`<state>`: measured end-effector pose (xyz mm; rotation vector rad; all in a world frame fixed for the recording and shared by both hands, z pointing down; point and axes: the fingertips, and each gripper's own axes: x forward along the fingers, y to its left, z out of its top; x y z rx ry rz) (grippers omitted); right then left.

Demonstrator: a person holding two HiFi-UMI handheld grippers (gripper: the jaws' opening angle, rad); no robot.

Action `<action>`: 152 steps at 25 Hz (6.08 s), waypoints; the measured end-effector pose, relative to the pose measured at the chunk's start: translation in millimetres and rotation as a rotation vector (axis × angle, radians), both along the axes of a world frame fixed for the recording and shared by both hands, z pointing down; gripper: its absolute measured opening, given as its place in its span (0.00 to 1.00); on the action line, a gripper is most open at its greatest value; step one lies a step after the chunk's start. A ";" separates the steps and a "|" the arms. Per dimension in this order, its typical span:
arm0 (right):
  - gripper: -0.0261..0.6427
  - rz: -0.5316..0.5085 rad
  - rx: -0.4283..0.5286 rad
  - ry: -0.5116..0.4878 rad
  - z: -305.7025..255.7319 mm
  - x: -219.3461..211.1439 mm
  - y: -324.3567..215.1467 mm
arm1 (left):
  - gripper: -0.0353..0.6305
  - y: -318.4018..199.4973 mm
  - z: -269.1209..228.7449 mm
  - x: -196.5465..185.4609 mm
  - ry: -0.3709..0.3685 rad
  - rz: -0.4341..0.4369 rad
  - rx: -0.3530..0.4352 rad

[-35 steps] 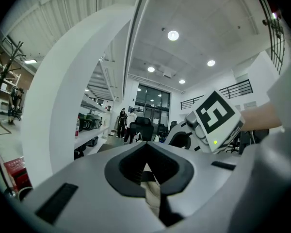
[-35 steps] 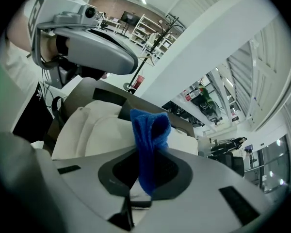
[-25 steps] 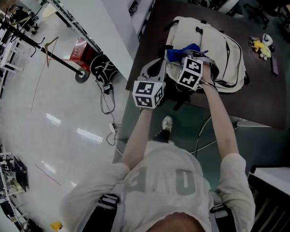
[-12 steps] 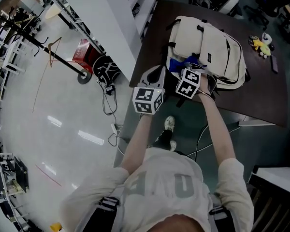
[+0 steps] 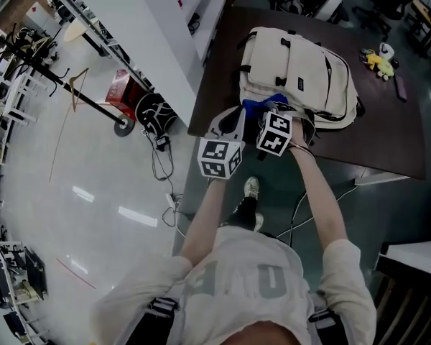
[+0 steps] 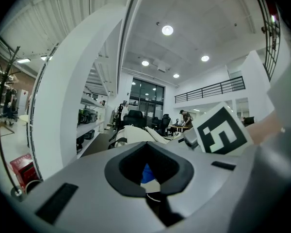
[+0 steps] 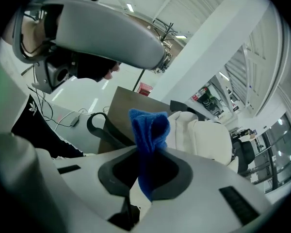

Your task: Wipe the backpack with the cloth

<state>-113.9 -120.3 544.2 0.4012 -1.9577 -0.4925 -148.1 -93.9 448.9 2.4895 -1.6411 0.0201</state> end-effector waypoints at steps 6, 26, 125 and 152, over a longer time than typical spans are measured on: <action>0.10 0.058 0.135 -0.106 -67.9 32.4 -29.2 | 0.06 -22.7 -7.9 19.7 0.037 0.009 0.018; 0.10 0.129 0.177 0.066 -107.5 114.9 -351.5 | 0.06 -240.9 -49.5 69.8 0.037 0.048 0.088; 0.10 0.162 0.146 0.185 -19.7 194.9 -330.7 | 0.06 -253.0 -23.6 173.8 -0.025 0.222 0.016; 0.10 0.138 0.110 0.205 11.4 186.7 -153.1 | 0.06 -152.5 -15.9 141.9 0.012 0.162 0.026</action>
